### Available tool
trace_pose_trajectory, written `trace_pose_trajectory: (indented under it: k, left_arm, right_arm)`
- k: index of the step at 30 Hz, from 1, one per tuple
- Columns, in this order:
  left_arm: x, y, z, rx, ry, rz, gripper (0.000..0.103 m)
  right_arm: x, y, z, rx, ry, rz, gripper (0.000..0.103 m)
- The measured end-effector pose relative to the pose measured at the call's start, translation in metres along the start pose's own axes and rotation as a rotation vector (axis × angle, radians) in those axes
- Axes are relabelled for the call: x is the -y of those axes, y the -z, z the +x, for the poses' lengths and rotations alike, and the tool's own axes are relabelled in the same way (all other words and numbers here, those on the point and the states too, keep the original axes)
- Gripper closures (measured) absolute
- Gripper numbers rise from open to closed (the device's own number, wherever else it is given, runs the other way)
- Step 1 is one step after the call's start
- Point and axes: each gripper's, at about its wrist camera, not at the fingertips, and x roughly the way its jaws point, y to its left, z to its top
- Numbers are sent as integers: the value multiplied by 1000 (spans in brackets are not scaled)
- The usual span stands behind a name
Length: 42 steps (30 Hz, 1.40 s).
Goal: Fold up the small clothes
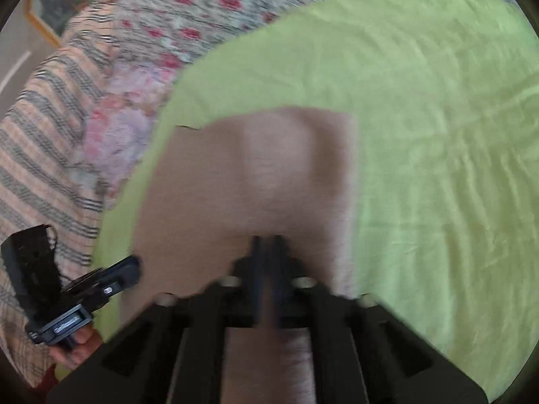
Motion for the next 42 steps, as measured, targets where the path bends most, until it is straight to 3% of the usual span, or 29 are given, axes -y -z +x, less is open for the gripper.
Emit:
trace_pose_trajectory:
  k: [6, 10, 16, 20, 23, 27, 35, 40, 42]
  left_arm:
    - [8, -1, 14, 11, -51, -9, 93]
    - [14, 6, -2, 9, -51, -7, 93]
    - [34, 38, -53, 67, 38, 0, 93]
    - [41, 69, -61, 25, 31, 21, 93]
    - [30, 90, -47, -40, -15, -15, 92]
    - [21, 101, -39, -47, -26, -64, 93]
    - [36, 100, -43, -57, -59, -40, 90]
    - [36, 89, -72, -5, -64, -24, 81]
    - [33, 83, -81, 24, -88, -30, 74]
  right_arm:
    - [4, -3, -3, 53, 24, -10, 103]
    - [2, 3, -14, 52, 26, -12, 103]
    - [-13, 37, -56, 83, 8, -52, 100]
    - [-24, 77, -71, 58, -23, -97, 99]
    - [-15, 97, -61, 14, 73, -117, 100]
    - [8, 105, -62, 41, 51, -31, 103]
    - [3, 103, -71, 30, 74, -30, 103]
    - [-2, 85, -95, 126, 81, -29, 95]
    - [2, 76, -97, 137, 80, -8, 74]
